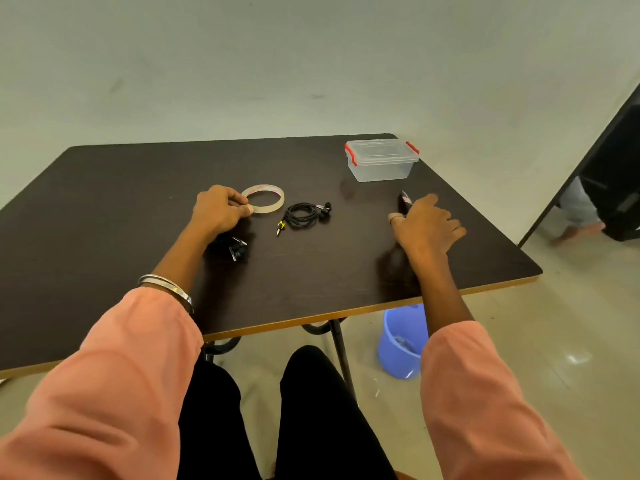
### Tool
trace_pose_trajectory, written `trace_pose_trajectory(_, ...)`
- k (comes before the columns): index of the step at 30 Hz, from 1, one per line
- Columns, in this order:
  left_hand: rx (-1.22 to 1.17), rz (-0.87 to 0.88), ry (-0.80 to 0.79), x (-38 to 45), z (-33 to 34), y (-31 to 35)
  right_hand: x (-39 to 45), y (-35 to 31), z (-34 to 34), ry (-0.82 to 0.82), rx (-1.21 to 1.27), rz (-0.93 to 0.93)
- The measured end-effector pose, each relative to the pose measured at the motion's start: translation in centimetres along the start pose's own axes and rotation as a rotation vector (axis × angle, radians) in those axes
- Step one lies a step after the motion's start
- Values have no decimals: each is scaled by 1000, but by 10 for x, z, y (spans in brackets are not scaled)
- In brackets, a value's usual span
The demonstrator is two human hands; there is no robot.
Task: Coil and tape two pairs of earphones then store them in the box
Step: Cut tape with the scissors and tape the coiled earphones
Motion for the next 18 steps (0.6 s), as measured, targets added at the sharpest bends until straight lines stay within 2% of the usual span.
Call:
trace_pose_trajectory(4,-51,-19,-7,0,-3,-3,-14,-20,-22,-43,232,-10)
trace_pose_trajectory(9,-147,-21,1,-1,-9,-11,-23,-56,-24,-418,907,-87)
trace_pose_trajectory(12,-182,-12,9,-1,-12,-16,-33,-81,-20,-633,1039,-132)
trace_pose_trajectory(15,-177,-5,26,0,-14,-22,-46,-101,-9,-864,1060,-131)
trace_pose_trajectory(18,-188,13,15,2,-17,-28,-52,-117,7,-944,1106,-82)
Point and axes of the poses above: each hand's wrist, its own x-axis towards the middle knuckle, its own z-axis out of the palm, y = z × x, the point moved 2 cm from there along x, towards the middle knuckle, and after that the axes turned 3 degrees about z, right-handed, at the moved point
